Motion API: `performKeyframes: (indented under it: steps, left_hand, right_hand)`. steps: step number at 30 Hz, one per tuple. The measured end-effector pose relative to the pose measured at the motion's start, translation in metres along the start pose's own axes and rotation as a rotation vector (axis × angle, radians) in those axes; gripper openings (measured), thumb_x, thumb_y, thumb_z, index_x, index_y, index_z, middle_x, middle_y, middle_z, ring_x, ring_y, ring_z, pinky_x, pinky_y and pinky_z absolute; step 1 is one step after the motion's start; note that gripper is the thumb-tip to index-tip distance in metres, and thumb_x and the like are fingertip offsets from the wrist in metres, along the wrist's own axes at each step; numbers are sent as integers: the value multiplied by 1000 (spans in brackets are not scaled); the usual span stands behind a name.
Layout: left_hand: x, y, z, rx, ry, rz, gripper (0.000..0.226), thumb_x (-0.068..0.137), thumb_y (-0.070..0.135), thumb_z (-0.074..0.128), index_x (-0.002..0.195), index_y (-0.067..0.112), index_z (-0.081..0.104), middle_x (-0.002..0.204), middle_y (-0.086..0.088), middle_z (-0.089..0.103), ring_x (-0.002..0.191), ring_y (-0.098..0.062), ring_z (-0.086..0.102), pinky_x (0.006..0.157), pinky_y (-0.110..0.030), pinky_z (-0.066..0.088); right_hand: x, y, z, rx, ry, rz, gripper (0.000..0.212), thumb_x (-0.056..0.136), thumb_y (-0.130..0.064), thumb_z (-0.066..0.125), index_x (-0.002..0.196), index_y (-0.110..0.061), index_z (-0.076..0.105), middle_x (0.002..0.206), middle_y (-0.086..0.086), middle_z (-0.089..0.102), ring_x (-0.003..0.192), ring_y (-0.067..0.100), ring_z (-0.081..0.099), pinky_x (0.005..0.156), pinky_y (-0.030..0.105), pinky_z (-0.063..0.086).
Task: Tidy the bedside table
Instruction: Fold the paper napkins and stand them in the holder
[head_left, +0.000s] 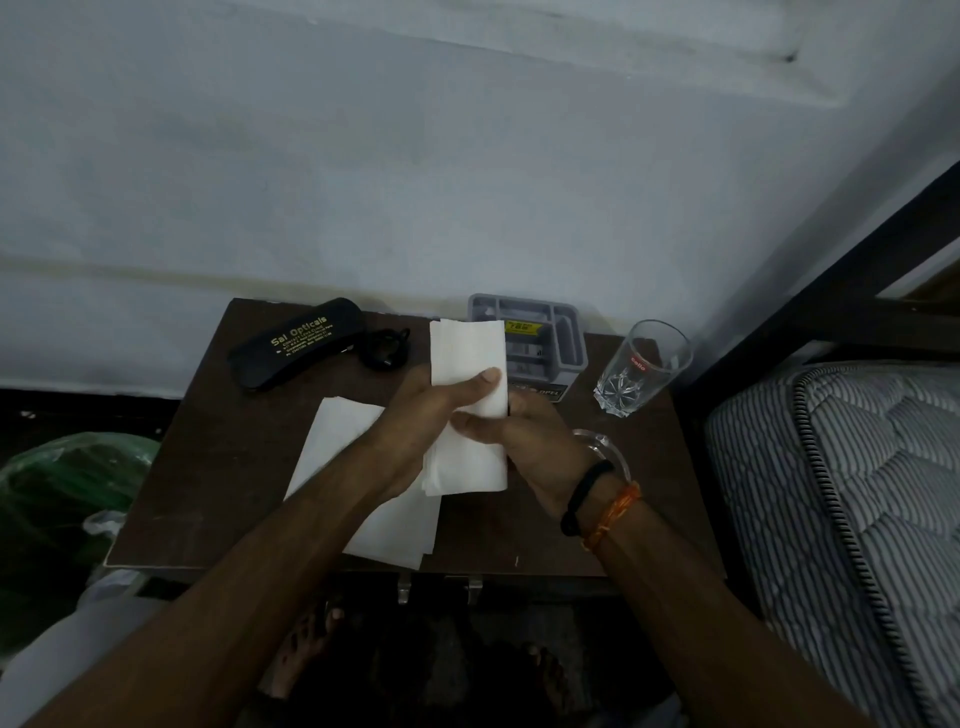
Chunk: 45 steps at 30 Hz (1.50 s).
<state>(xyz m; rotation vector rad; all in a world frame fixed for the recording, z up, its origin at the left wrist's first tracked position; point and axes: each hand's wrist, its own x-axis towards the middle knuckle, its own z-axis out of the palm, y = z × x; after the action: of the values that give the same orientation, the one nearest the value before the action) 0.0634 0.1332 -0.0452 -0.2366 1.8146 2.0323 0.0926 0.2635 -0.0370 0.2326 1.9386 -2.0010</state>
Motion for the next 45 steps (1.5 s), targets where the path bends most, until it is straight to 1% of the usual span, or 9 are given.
performKeyframes:
  steps: [4, 6, 9, 12, 17, 26, 35, 39, 45]
  left_hand:
    - [6, 3, -4, 79, 17, 201, 31, 94, 36, 58, 111, 10, 62, 109, -4, 69, 102, -23, 67, 84, -43, 59]
    - [11, 3, -9, 424, 62, 429, 26, 98, 30, 53, 120, 18, 58, 114, 0, 62, 104, -15, 62, 80, -28, 56]
    - [23, -6, -16, 947, 45, 618, 47, 96, 24, 55, 141, 25, 45, 121, -4, 48, 106, -15, 50, 86, -27, 49]
    - [29, -13, -15, 1103, 15, 580, 57, 93, 24, 59, 145, 29, 38, 124, -8, 45, 110, -21, 49, 91, -36, 52]
    - [32, -9, -10, 1111, -6, 546, 57, 90, 17, 62, 143, 22, 39, 133, -11, 47, 120, -27, 49, 94, -37, 50]
    - [28, -8, -24, 1095, 0, 596, 33, 91, 22, 61, 122, 14, 52, 120, -7, 55, 100, -16, 56, 77, -23, 49]
    - [21, -2, -40, 1103, -77, 580, 22, 90, 16, 62, 111, 14, 57, 114, -4, 57, 95, -16, 59, 77, -25, 54]
    - [22, 3, -44, 1110, -60, 555, 25, 85, 34, 69, 106, 25, 60, 110, 1, 54, 101, -17, 55, 78, -25, 48]
    - [20, 25, -30, 636, 166, 554, 50, 78, 50, 72, 118, 22, 62, 110, 3, 62, 98, -13, 60, 78, -30, 56]
  right_hand:
    - [5, -8, -11, 151, 220, -24, 32, 85, 2, 67, 117, -1, 67, 115, 15, 71, 106, 33, 68, 95, 49, 53]
    - [6, -16, -24, 152, 361, -61, 27, 85, 1, 67, 112, -3, 68, 113, 13, 71, 101, 31, 68, 90, 45, 55]
    - [5, -26, -43, 62, 505, -149, 18, 86, -5, 69, 98, -18, 68, 106, 3, 71, 101, 24, 67, 88, 43, 55]
    - [1, -33, -51, 50, 620, -218, 21, 84, -2, 68, 84, -22, 61, 94, -5, 67, 99, 25, 64, 83, 38, 54]
    - [0, -36, -57, -32, 655, -285, 17, 85, -3, 66, 93, -18, 63, 92, -6, 66, 91, 19, 63, 68, 27, 51]
    - [14, -35, -56, -104, 640, -361, 18, 84, -5, 71, 98, -14, 64, 90, -10, 66, 84, 8, 63, 65, 20, 49]
    - [38, -35, -47, -75, 578, -371, 20, 84, -6, 72, 101, -15, 65, 93, -12, 67, 88, 6, 64, 74, 28, 54]
    - [45, -33, -43, -75, 506, -344, 24, 83, -6, 73, 105, -14, 66, 100, -5, 70, 94, 13, 67, 81, 36, 57]
    - [44, -37, -30, -8, 317, -352, 26, 84, -1, 71, 108, -9, 66, 104, 3, 73, 91, 14, 71, 76, 31, 59]
